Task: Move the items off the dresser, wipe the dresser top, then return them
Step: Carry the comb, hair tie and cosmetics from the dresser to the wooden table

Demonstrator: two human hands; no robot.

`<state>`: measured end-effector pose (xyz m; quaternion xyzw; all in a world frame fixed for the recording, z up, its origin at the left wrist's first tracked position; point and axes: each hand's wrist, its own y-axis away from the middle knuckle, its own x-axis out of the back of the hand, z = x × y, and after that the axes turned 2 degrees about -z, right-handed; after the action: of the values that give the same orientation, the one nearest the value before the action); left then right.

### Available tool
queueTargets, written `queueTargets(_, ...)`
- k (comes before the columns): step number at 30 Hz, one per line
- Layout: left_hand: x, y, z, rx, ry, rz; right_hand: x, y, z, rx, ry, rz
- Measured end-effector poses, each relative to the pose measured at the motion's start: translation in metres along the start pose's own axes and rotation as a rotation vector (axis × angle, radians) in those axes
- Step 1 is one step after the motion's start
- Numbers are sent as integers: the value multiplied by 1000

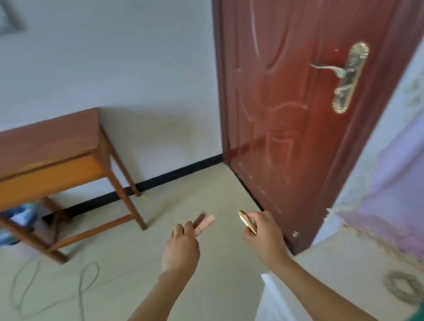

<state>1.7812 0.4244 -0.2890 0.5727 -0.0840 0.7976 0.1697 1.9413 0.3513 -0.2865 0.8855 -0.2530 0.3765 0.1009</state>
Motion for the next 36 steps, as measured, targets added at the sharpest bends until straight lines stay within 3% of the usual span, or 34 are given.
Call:
queueTargets(18, 164, 133, -361, 622, 126, 360, -239, 79, -323, 603, -51, -378)
queueTargets(26, 196, 148, -451, 680, 141, 432, -305, 99, -409, 715, -69, -499)
queueTargets(36, 248, 61, -516, 699, 94, 447, -362, 23, -490, 807, -108, -510)
